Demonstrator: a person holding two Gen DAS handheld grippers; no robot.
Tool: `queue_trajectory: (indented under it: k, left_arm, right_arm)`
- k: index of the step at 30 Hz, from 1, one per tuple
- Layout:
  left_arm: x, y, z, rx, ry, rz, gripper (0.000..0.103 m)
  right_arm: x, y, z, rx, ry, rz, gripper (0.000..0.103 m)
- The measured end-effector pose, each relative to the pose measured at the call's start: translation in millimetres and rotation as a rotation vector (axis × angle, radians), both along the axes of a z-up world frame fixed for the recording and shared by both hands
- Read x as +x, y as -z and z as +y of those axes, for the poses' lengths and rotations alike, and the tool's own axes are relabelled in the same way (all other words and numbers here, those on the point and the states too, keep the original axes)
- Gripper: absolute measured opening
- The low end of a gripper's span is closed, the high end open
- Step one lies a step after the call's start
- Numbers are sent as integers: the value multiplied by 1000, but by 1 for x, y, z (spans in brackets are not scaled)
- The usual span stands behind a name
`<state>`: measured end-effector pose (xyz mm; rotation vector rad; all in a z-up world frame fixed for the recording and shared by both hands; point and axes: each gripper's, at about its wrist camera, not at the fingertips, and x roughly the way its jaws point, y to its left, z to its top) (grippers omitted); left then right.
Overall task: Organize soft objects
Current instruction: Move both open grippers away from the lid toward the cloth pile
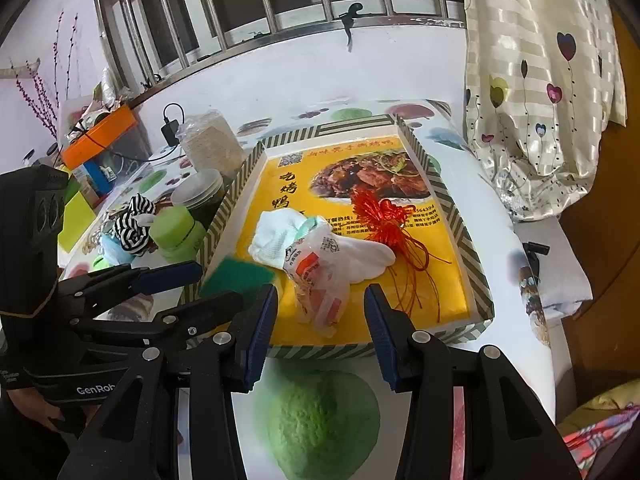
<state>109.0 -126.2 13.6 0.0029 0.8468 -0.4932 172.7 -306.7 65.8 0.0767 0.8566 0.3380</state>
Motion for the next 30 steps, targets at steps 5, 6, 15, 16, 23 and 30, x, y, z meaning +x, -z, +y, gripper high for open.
queue_trajectory:
  k: [5,6,15,16,23,30]
  left_arm:
    - [-3,-1,5,-15,-12,3,65]
    - [-4,-2,6,-17,-15,1,65]
    - [-17,-7,19,-9,-56,-4,65]
    - [-20,-8,22,-7,-62,-8,65]
    - [-33,-13,42,-23,-111,-20,65]
    - [-48,-17,62,-35,-162,-32,65]
  right_arm:
    - [-1,-1,2,-2,-1,-5,46]
    - [-2,-2,4,-3,-4,-7,46]
    - [-12,-9,17,-10,-40,-17,46]
    - [-13,-10,18,-10,-43,-19,46]
    - [-25,-16,34,-13,-78,-33,46]
    - [-36,-20,53,-15,-126,-40,46]
